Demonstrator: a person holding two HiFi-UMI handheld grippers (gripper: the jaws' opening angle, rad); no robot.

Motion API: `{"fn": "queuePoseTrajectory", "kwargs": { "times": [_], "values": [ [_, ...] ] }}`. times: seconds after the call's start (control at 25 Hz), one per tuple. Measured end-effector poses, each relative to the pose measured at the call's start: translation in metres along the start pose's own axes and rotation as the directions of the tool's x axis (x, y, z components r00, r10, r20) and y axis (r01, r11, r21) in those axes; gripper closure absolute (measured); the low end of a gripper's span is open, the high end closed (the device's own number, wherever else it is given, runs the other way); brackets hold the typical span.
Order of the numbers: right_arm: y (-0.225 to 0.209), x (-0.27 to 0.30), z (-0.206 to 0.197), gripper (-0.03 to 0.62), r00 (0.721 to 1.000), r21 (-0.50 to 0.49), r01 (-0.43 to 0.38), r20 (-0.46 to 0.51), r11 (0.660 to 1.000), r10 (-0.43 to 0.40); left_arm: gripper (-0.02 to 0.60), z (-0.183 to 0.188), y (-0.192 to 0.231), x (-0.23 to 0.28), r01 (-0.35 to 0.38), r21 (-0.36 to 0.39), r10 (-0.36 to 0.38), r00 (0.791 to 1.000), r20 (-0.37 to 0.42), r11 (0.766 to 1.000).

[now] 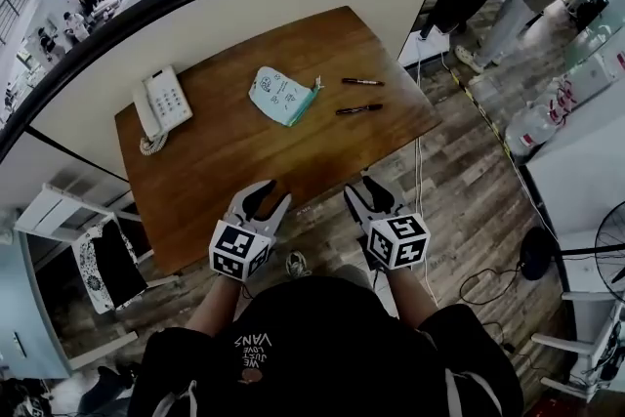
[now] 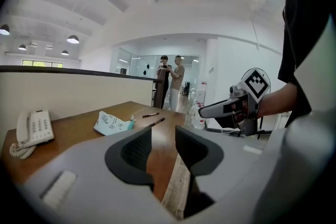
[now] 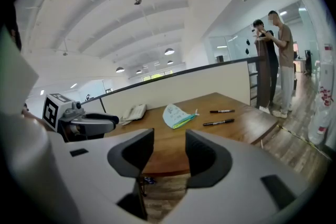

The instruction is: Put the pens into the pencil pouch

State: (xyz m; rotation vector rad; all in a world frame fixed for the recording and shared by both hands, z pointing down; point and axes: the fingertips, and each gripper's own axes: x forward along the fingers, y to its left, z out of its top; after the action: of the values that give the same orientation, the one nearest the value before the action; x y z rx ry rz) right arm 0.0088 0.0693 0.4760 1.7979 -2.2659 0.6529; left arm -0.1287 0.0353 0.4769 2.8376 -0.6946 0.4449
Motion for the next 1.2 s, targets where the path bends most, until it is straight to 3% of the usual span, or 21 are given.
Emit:
{"fn": "queuePoseTrajectory", "kwargs": {
  "times": [0.16, 0.48, 1.2],
  "values": [
    [-0.009, 0.003, -0.004, 0.439, 0.998, 0.026, 0.055, -0.012, 0.998, -0.055, 0.456, -0.002, 0.012, 0.008, 0.027, -0.003, -0.027, 1.000, -0.013, 1.000],
    [-0.042, 0.025, 0.001, 0.439, 0.997, 0.018, 0.063, -0.049, 0.998, -0.062, 0.456, -0.008, 0.031, 0.036, 0.022, -0.025, -0.023, 0.999, -0.043, 0.999],
    [-0.165, 0.120, 0.038, 0.439, 0.976, -0.127, -0.081, -0.211, 0.989, 0.053, 0.456, -0.003, 0.096, 0.146, -0.187, -0.125, 0.173, 0.978, -0.118, 0.974]
  ]
}}
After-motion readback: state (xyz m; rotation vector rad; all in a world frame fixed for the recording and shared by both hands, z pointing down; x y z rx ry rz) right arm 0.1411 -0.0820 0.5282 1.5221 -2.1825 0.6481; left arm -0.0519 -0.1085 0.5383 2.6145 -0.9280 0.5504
